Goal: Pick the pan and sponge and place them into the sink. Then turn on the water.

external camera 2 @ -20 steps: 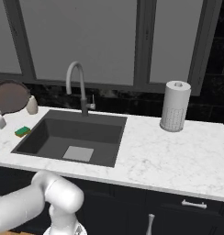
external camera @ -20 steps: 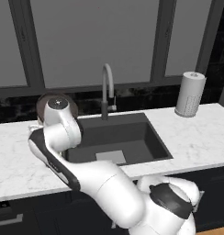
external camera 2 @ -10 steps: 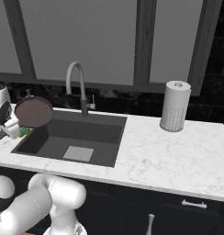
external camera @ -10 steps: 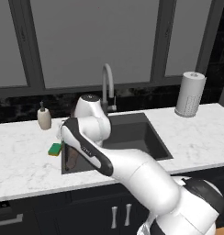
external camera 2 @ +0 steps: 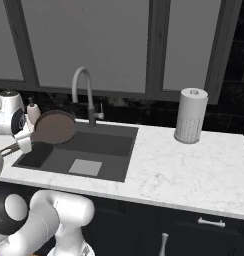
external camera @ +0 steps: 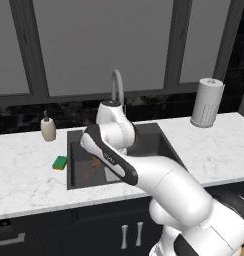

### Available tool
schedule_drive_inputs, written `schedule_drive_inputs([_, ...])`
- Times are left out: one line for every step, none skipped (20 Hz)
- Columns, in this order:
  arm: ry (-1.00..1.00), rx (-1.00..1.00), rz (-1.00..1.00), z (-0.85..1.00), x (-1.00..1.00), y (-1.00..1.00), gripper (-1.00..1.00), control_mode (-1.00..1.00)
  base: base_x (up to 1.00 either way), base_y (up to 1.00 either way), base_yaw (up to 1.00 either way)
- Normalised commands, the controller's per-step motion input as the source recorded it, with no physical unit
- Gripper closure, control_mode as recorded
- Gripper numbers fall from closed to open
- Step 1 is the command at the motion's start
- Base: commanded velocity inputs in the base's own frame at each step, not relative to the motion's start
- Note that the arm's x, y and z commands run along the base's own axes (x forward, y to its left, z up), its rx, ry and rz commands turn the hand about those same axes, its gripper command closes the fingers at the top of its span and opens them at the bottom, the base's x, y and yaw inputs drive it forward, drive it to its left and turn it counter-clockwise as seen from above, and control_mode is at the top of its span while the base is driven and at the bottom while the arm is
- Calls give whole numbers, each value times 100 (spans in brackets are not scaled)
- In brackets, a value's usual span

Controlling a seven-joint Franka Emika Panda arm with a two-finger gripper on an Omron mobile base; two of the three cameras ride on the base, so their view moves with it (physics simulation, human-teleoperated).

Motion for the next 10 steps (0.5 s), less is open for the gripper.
schedule_drive_inputs([0,0,-26,-26,0,-79,100,-100,0,0,0])
schedule_drive_inputs([0,0,-25,-21,0,-66,100,-100,0,0,0])
schedule_drive_inputs([0,0,-23,-19,0,-63,100,-100,0,0,0])
schedule_drive_inputs([0,1,-22,-16,0,-61,100,-100,0,0,0])
schedule_drive_inputs([0,1,-21,-15,0,-62,100,-100,0,0,0])
schedule_drive_inputs([0,1,-22,-14,0,-61,100,-100,0,0,0])
schedule_drive_inputs([0,1,-23,-14,0,-59,100,-100,0,0,0])
schedule_drive_inputs([0,1,-23,-15,1,-54,100,-100,0,0,0])
schedule_drive_inputs([0,2,-23,-14,4,-49,100,-100,0,0,0])
schedule_drive_inputs([0,2,-21,-15,5,-45,100,-100,0,0,0])
